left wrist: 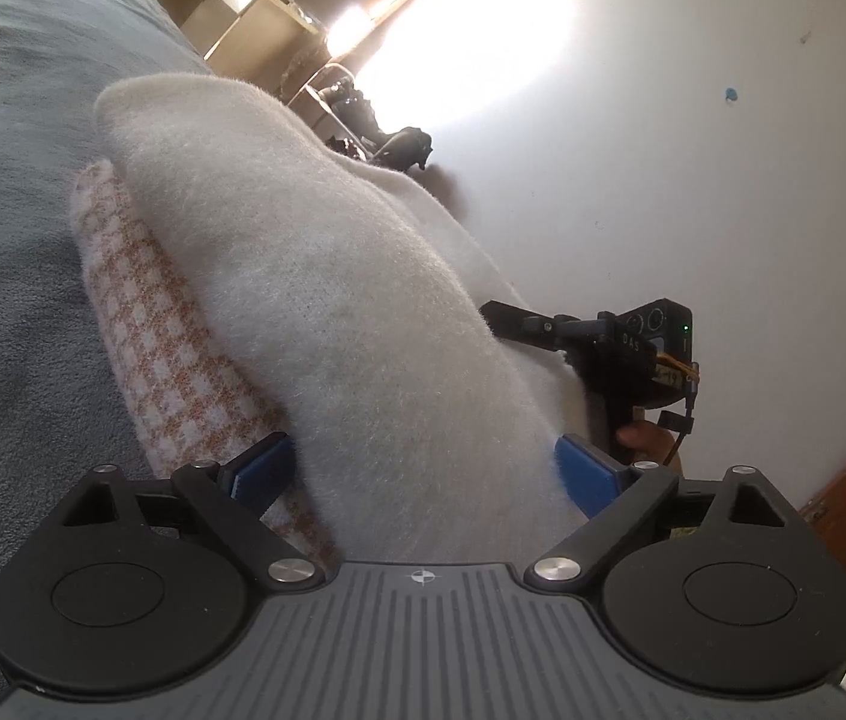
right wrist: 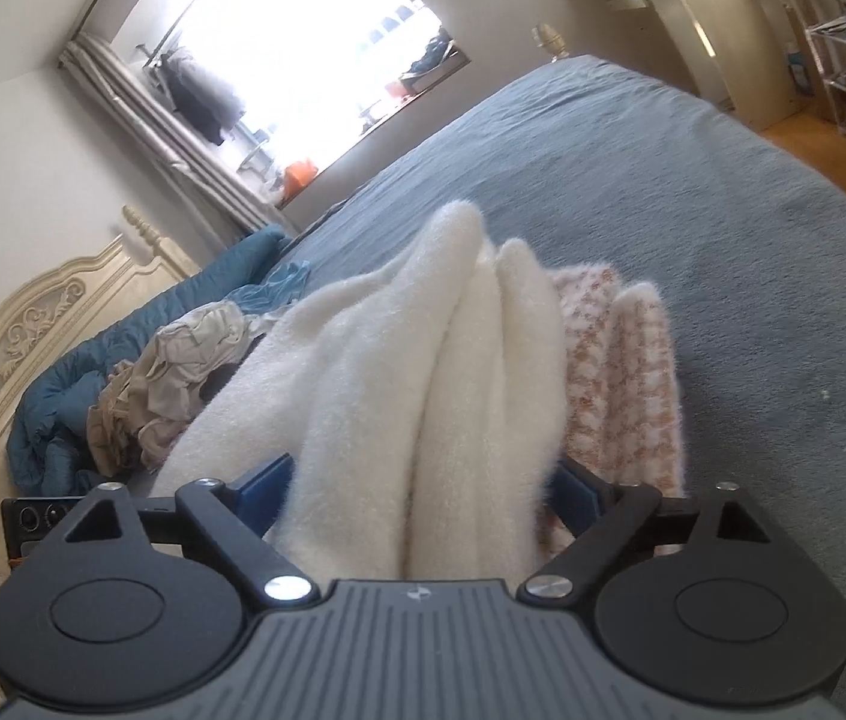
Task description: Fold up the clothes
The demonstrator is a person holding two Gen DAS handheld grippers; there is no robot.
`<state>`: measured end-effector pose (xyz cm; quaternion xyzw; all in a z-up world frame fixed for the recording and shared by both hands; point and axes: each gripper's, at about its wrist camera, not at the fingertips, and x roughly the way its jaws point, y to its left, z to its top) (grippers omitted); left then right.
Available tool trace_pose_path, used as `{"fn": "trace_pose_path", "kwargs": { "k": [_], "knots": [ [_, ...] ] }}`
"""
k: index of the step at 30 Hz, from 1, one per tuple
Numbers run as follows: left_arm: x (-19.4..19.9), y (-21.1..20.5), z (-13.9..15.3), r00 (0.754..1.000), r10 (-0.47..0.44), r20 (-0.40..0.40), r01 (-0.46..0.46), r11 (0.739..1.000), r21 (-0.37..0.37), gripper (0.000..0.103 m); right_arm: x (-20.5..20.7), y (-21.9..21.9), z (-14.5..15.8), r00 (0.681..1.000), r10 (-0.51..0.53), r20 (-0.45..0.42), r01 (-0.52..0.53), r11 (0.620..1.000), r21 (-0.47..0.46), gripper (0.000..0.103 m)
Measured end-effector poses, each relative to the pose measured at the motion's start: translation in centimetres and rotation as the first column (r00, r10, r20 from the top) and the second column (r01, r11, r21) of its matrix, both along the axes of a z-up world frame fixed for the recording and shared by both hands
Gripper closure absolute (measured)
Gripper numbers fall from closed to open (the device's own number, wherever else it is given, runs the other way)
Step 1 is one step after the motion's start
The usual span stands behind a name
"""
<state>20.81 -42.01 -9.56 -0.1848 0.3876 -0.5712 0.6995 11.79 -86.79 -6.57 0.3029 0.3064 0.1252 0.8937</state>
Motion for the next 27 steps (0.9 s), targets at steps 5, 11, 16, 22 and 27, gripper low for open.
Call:
{"fn": "trace_pose_path", "kwargs": {
  "k": [5, 11, 16, 22, 27],
  "knots": [
    [2.5, 2.7, 1.1, 0.999, 0.036, 0.003, -0.036, 0.999, -0.021, 0.008, -4.9, -0.6, 1.8, 0.956, -0.286, 0.070, 0.290, 0.955, -0.059, 0.007],
    [9.5, 2.8, 2.9, 0.984, 0.173, -0.039, -0.173, 0.985, -0.010, 0.005, -11.6, 9.3, 5.7, 0.837, -0.454, 0.305, 0.527, 0.819, -0.225, 0.028],
    [10.4, -0.9, 5.7, 0.965, 0.162, 0.205, -0.171, 0.985, 0.024, 0.006, -11.5, 22.0, 5.7, 0.853, -0.320, 0.412, 0.490, 0.762, -0.423, 0.046],
    [10.6, -5.8, 2.6, 0.934, 0.109, 0.340, -0.187, 0.961, 0.206, 0.011, -7.8, 30.0, 2.4, 0.914, -0.165, 0.370, 0.389, 0.615, -0.686, 0.050],
    [12.0, -5.3, -0.5, 0.965, 0.112, 0.239, -0.165, 0.963, 0.214, 0.002, -6.4, 32.6, -1.8, 0.926, -0.179, 0.331, 0.376, 0.495, -0.783, 0.048]
  ]
}}
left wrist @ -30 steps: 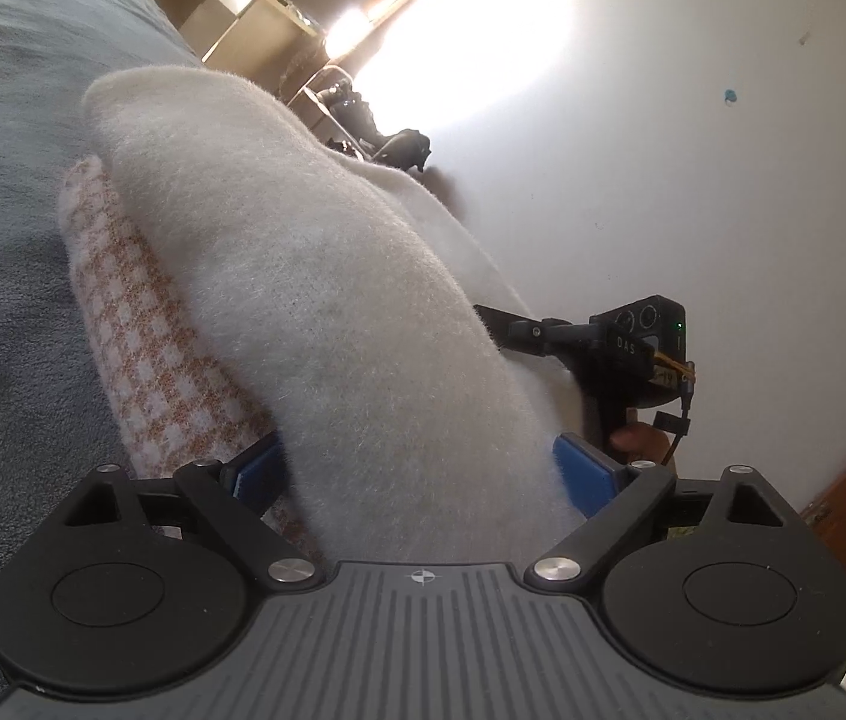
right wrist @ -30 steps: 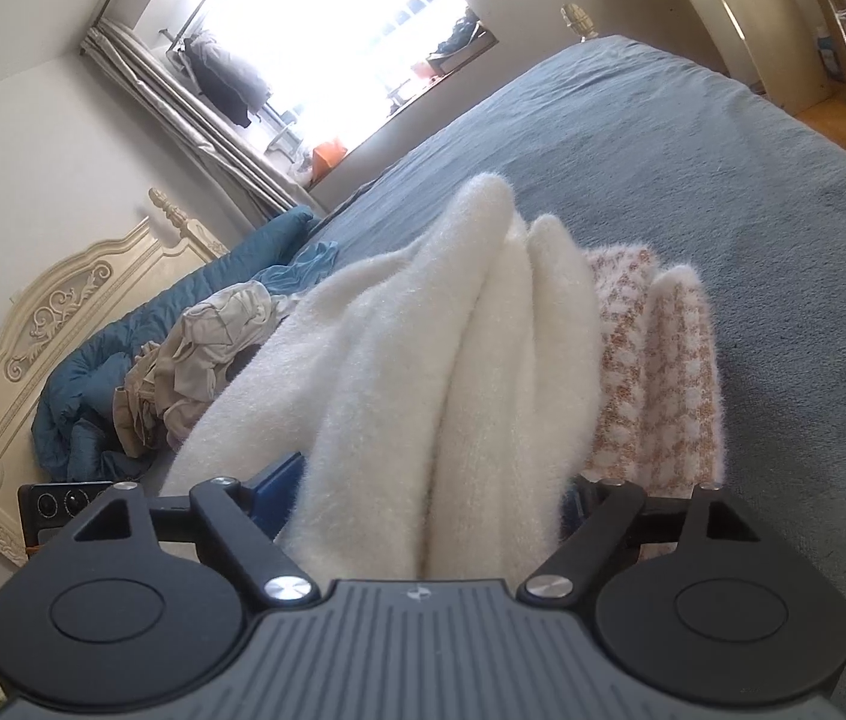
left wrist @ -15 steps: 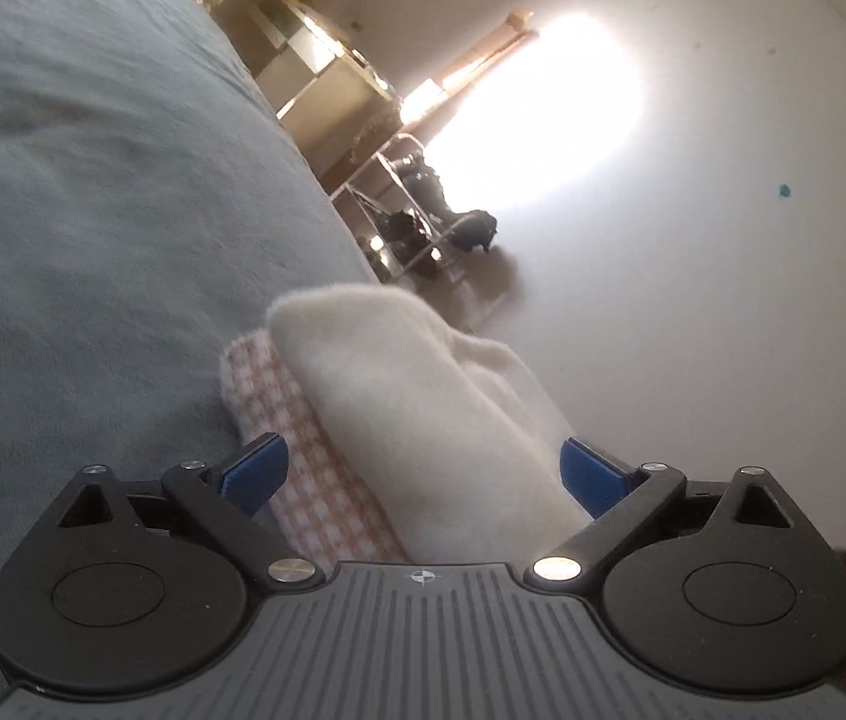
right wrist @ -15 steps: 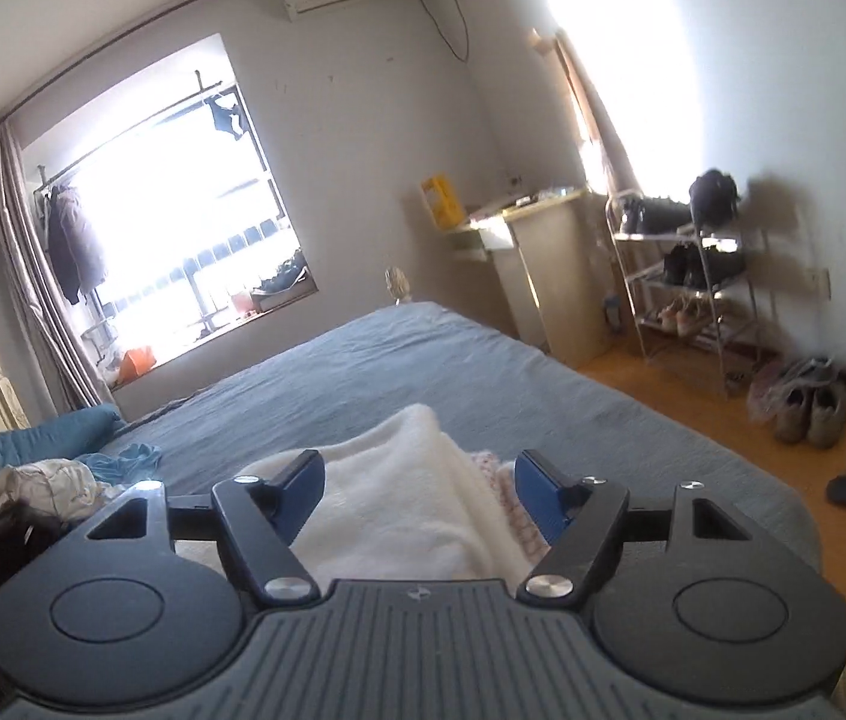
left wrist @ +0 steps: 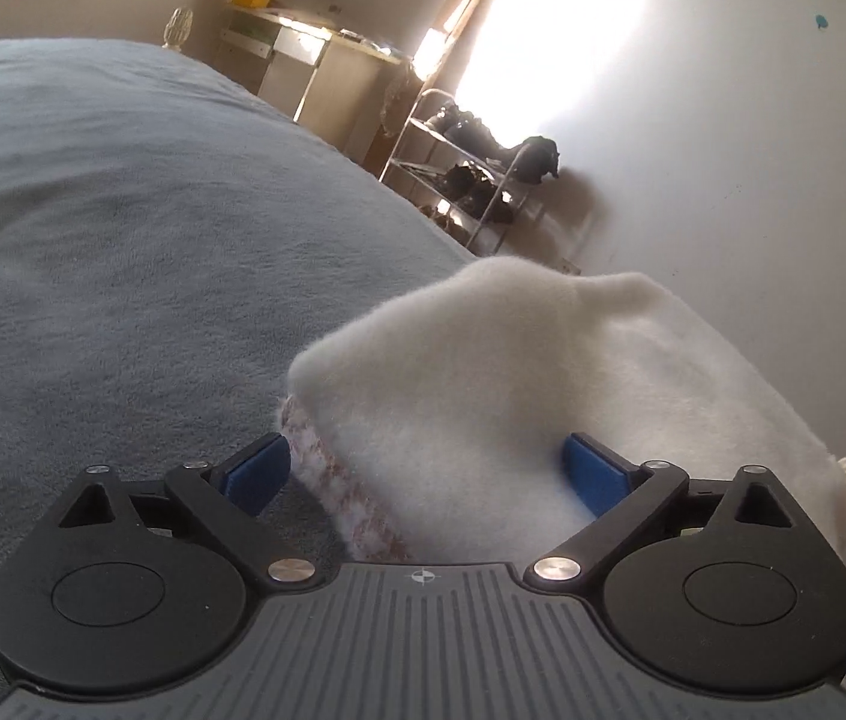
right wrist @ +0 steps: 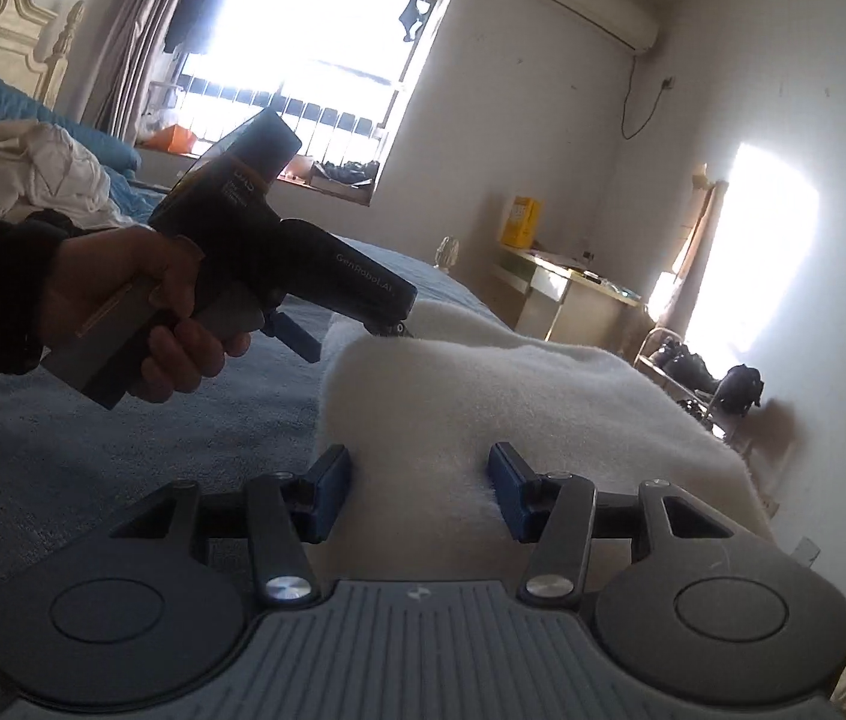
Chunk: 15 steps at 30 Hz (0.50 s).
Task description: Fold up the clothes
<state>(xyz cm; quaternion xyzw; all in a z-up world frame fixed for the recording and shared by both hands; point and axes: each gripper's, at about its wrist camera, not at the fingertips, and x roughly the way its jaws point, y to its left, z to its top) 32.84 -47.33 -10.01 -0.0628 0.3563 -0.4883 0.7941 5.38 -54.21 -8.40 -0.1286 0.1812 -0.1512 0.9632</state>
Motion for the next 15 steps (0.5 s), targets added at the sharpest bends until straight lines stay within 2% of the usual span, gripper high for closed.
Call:
{"fn": "trace_pose_path", "kwargs": {
  "k": [4, 6, 9, 11, 12, 13, 15],
  "knots": [
    [-0.3, -0.2, 0.5, 0.999, 0.004, 0.033, -0.004, 1.000, 0.001, 0.001, -0.3, 0.8, 0.1, 1.000, -0.011, 0.010, 0.012, 1.000, -0.005, 0.048],
    [-0.6, -0.2, 1.1, 0.998, 0.009, 0.069, -0.009, 1.000, 0.011, 0.002, -0.9, 1.2, 1.7, 1.000, -0.008, 0.026, 0.008, 1.000, 0.004, 0.050],
    [-0.7, -0.3, 1.6, 0.996, 0.014, 0.092, -0.016, 0.999, 0.029, 0.002, -3.1, -0.5, 3.9, 0.987, -0.059, 0.152, 0.041, 0.993, 0.114, 0.052],
    [-0.7, -0.1, 2.0, 0.995, 0.029, 0.098, -0.031, 0.999, 0.021, 0.007, -3.3, -2.6, 3.4, 0.983, -0.114, 0.144, 0.084, 0.976, 0.200, 0.051],
    [-0.8, 0.2, 2.3, 0.994, 0.037, 0.106, -0.038, 0.999, 0.008, 0.009, -3.2, -3.7, 2.1, 0.986, -0.126, 0.110, 0.096, 0.965, 0.243, 0.050],
    [-1.0, 0.5, 2.9, 0.992, 0.045, 0.116, -0.043, 0.999, -0.017, 0.011, -3.7, -4.4, 1.3, 0.985, -0.119, 0.122, 0.080, 0.955, 0.284, 0.050],
    [-1.1, 0.8, 4.0, 0.990, 0.036, 0.135, -0.026, 0.997, -0.074, 0.011, -4.6, -5.2, 2.0, 0.983, -0.124, 0.139, 0.071, 0.940, 0.334, 0.051]
  ]
}}
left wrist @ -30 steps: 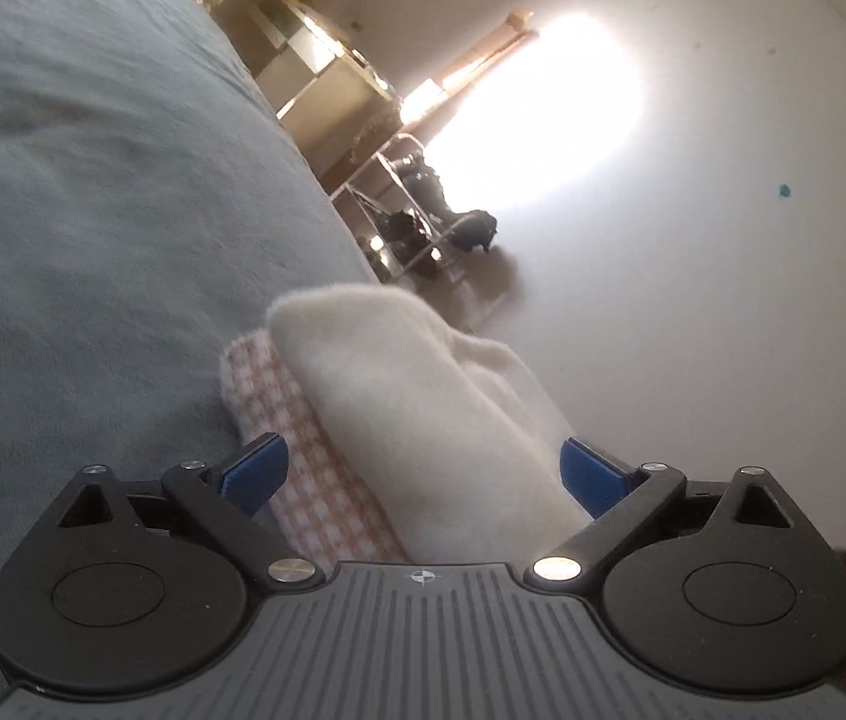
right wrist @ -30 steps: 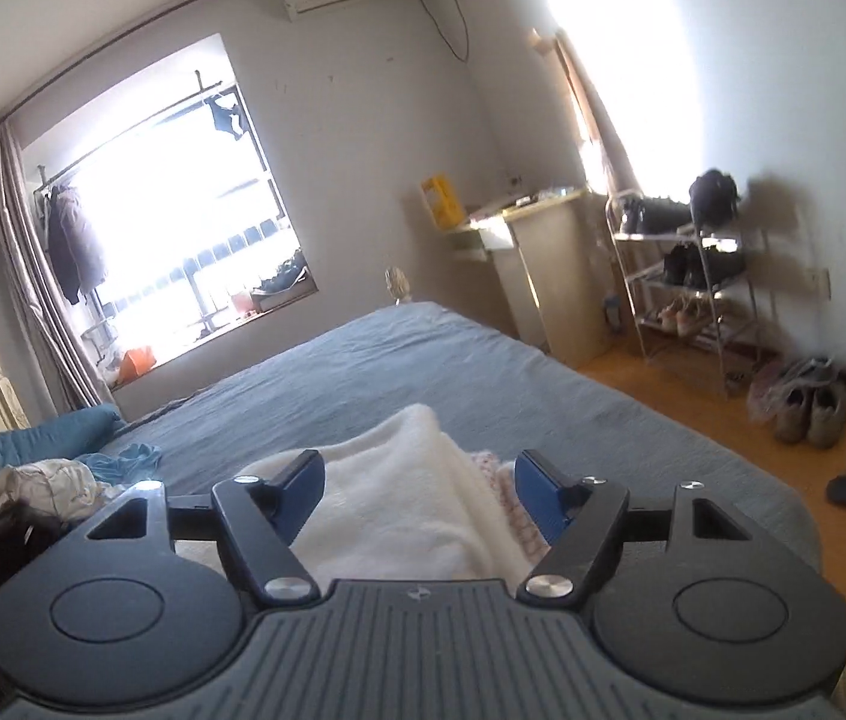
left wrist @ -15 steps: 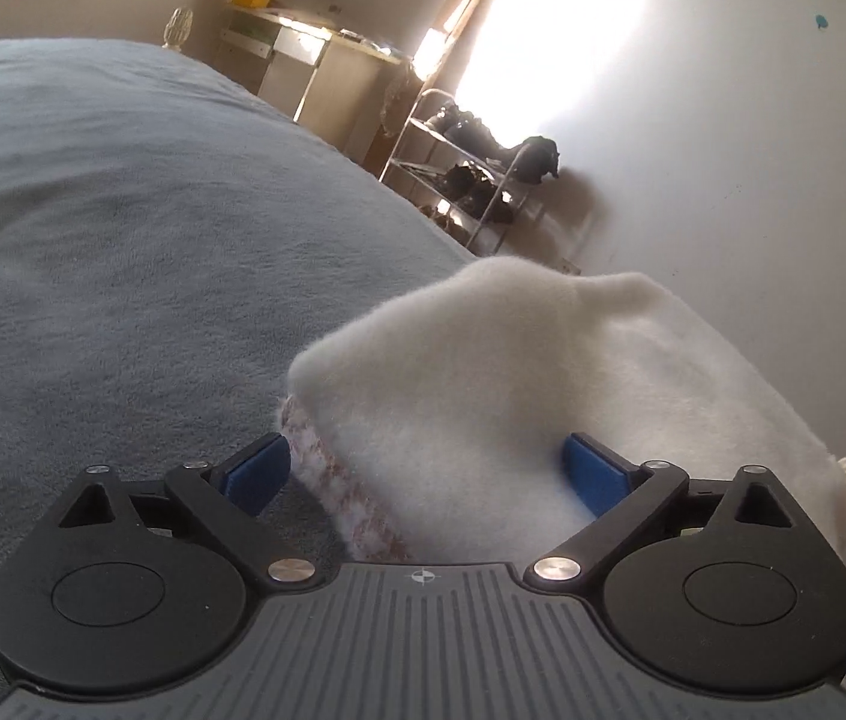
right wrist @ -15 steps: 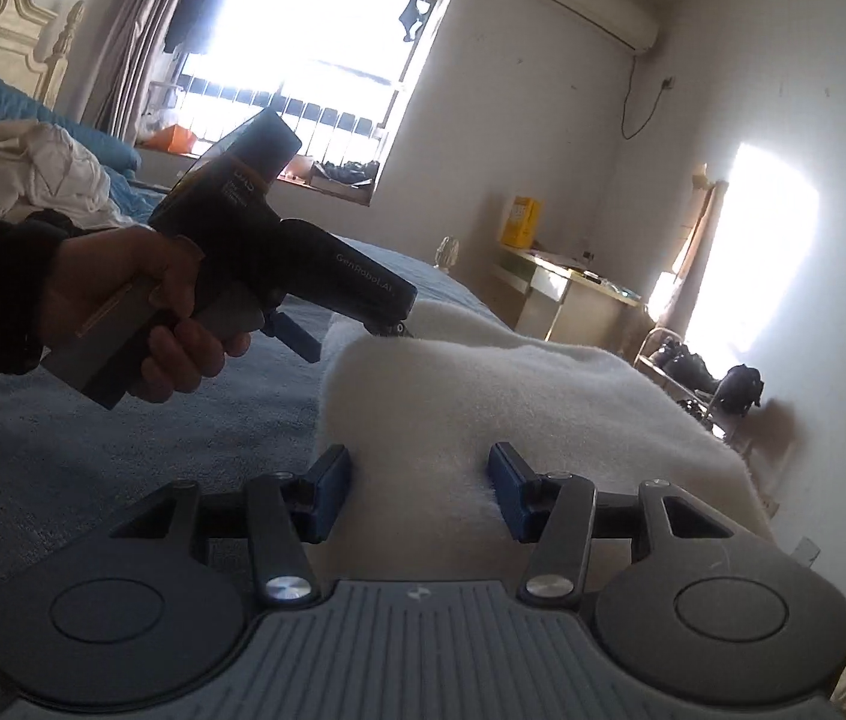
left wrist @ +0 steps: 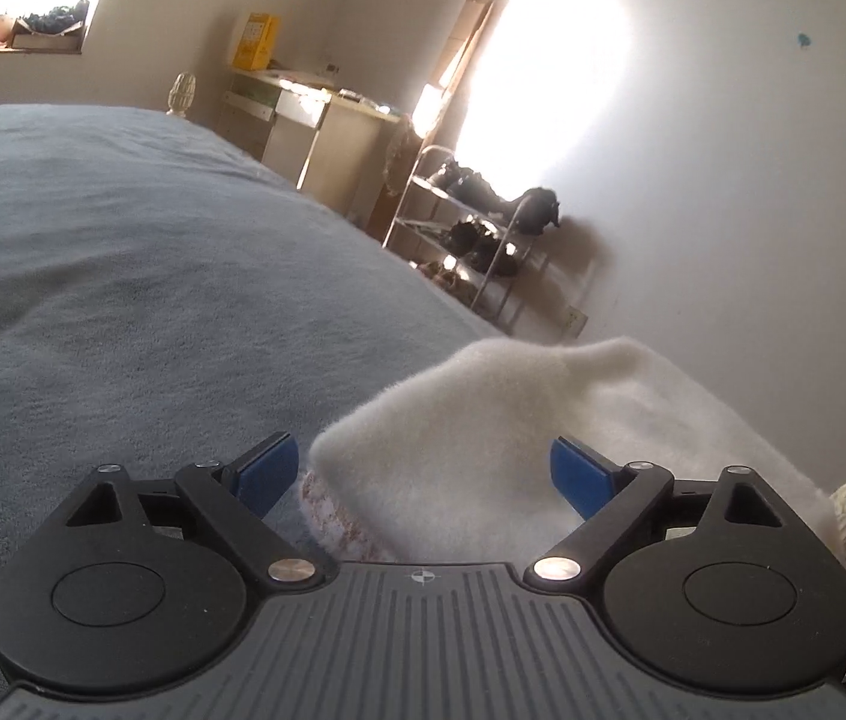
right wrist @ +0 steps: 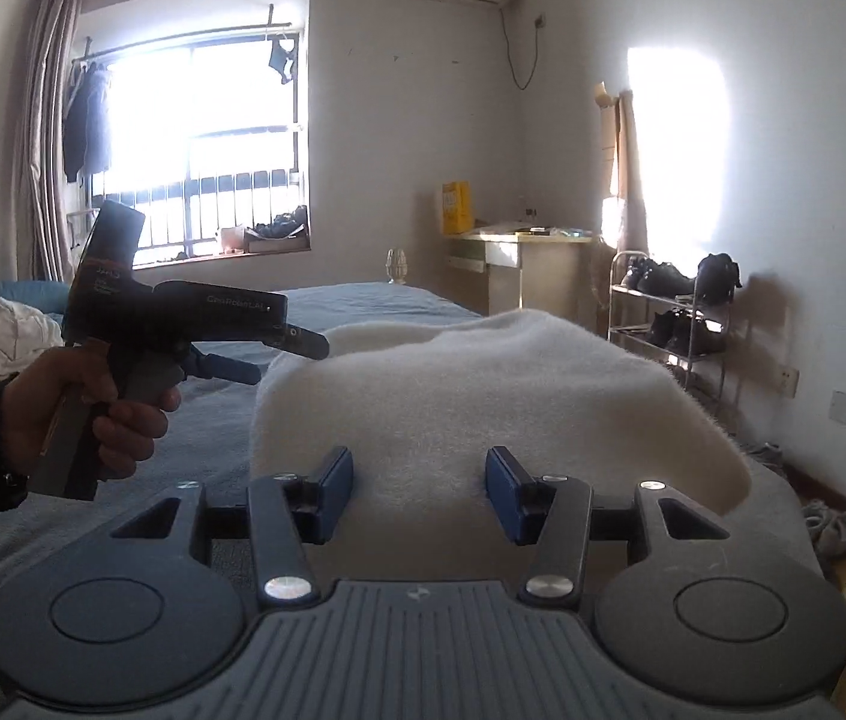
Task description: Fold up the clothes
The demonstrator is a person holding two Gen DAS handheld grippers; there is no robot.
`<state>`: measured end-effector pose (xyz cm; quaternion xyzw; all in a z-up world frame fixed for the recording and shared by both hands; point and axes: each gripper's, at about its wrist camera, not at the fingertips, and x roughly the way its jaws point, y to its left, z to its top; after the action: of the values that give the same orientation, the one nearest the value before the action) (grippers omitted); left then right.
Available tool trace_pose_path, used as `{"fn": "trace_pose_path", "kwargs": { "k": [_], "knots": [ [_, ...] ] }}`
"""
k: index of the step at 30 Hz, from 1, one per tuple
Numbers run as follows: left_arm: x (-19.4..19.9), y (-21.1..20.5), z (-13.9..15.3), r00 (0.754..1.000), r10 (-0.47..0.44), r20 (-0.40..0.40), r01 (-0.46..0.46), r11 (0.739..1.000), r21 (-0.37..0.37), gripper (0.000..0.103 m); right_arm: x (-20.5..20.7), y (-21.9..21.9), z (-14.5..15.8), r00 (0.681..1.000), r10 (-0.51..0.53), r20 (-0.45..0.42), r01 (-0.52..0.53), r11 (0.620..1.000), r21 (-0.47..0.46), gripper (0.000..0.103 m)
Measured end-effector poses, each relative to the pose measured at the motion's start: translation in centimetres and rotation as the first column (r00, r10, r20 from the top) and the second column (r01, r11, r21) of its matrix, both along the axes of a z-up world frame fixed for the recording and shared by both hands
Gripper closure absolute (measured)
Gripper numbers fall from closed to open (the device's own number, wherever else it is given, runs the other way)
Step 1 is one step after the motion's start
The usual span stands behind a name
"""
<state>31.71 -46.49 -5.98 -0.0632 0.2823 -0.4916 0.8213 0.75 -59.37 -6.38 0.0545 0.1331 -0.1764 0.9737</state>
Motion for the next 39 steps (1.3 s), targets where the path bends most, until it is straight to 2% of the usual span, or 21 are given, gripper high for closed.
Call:
{"fn": "trace_pose_path", "kwargs": {
  "k": [3, 5, 6, 7, 8, 9, 10, 11, 13, 15, 21, 23, 25, 26, 28, 30, 32, 35, 37, 39],
  "knots": [
    [0.2, -1.6, 1.6, 0.999, -0.031, 0.030, 0.032, 0.999, -0.013, 0.011, -1.3, -0.9, 2.5, 0.993, -0.046, 0.109, 0.049, 0.998, -0.027, 0.051],
    [0.5, -4.0, 1.8, 0.998, -0.027, 0.052, 0.024, 0.998, 0.059, 0.011, -1.0, -2.5, 3.4, 0.984, -0.105, 0.144, 0.113, 0.993, -0.046, 0.052],
    [0.9, -5.1, 1.4, 0.998, -0.011, 0.059, 0.005, 0.995, 0.102, 0.011, -0.4, -3.6, 3.0, 0.983, -0.134, 0.129, 0.140, 0.989, -0.039, 0.055],
    [1.3, -6.0, 0.7, 0.998, 0.016, 0.062, -0.025, 0.989, 0.148, 0.012, 0.2, -4.7, 2.6, 0.981, -0.162, 0.112, 0.166, 0.986, -0.032, 0.064],
    [1.9, -6.7, 0.0, 0.998, 0.038, 0.055, -0.047, 0.982, 0.184, 0.012, 0.8, -5.8, 1.6, 0.980, -0.186, 0.069, 0.187, 0.982, -0.016, 0.067],
    [2.5, -6.8, -0.7, 0.999, 0.049, 0.023, -0.052, 0.981, 0.189, 0.009, 1.3, -6.6, 0.4, 0.980, -0.199, 0.016, 0.199, 0.980, 0.000, 0.071],
    [3.1, -6.6, -1.3, 0.998, 0.053, -0.020, -0.049, 0.984, 0.172, 0.006, 1.5, -6.9, -1.0, 0.980, -0.199, 0.001, 0.199, 0.980, 0.020, 0.071],
    [3.6, -6.4, -1.9, 0.997, 0.054, -0.061, -0.044, 0.987, 0.154, 0.004, 1.6, -7.2, -2.3, 0.980, -0.198, -0.009, 0.198, 0.979, 0.040, 0.071],
    [4.0, -5.9, -2.4, 0.994, 0.048, -0.094, -0.035, 0.991, 0.132, 0.004, 0.8, -7.8, -2.6, 0.981, -0.193, 0.003, 0.192, 0.977, 0.091, 0.072],
    [4.0, -6.0, -2.3, 0.995, 0.047, -0.086, -0.034, 0.990, 0.138, 0.004, 0.5, -8.5, -0.9, 0.984, -0.179, 0.014, 0.175, 0.974, 0.144, 0.073],
    [3.6, -6.4, -1.7, 0.997, 0.060, -0.054, -0.050, 0.983, 0.174, 0.003, 8.0, -11.0, 5.8, 0.999, -0.026, -0.038, 0.029, 0.997, 0.075, 0.073],
    [3.5, -6.3, -1.7, 0.996, 0.066, -0.053, -0.055, 0.982, 0.180, 0.003, 12.0, -12.7, 5.9, 0.992, 0.028, -0.127, -0.013, 0.992, 0.124, 0.073],
    [3.5, -6.3, -1.7, 0.996, 0.070, -0.056, -0.059, 0.981, 0.185, 0.003, 16.1, -14.5, 4.5, 0.964, 0.034, -0.265, 0.008, 0.988, 0.156, 0.073],
    [3.5, -6.3, -1.7, 0.996, 0.070, -0.057, -0.058, 0.980, 0.189, 0.003, 17.4, -15.0, 3.3, 0.946, 0.017, -0.324, 0.033, 0.989, 0.146, 0.076],
    [3.5, -6.4, -1.8, 0.996, 0.069, -0.060, -0.056, 0.979, 0.195, 0.003, 18.3, -15.4, 1.7, 0.927, 0.016, -0.375, 0.044, 0.988, 0.151, 0.077],
    [3.2, -6.0, -1.3, 0.997, 0.057, -0.045, -0.048, 0.983, 0.177, 0.003, 17.5, -15.1, 2.0, 0.938, 0.002, -0.348, 0.055, 0.986, 0.155, 0.077],
    [2.7, -5.4, -0.5, 0.999, 0.039, -0.021, -0.035, 0.989, 0.146, 0.007, 15.3, -13.9, 3.6, 0.960, -0.025, -0.279, 0.066, 0.988, 0.138, 0.076],
    [1.2, -3.4, 1.5, 0.999, 0.005, 0.038, -0.007, 0.998, 0.065, 0.007, 9.6, -11.5, 7.4, 0.991, -0.023, -0.130, 0.036, 0.995, 0.095, 0.073],
    [-0.4, -1.9, 2.8, 0.996, -0.034, 0.077, 0.032, 0.999, 0.021, 0.007, 5.6, -9.4, 8.2, 0.998, -0.005, -0.069, 0.011, 0.996, 0.090, 0.073],
    [-2.8, -0.7, 3.6, 0.987, -0.100, 0.126, 0.098, 0.995, 0.020, 0.007, 2.1, -7.1, 8.4, 0.999, 0.016, -0.036, -0.013, 0.996, 0.087, 0.072]
  ]
}}
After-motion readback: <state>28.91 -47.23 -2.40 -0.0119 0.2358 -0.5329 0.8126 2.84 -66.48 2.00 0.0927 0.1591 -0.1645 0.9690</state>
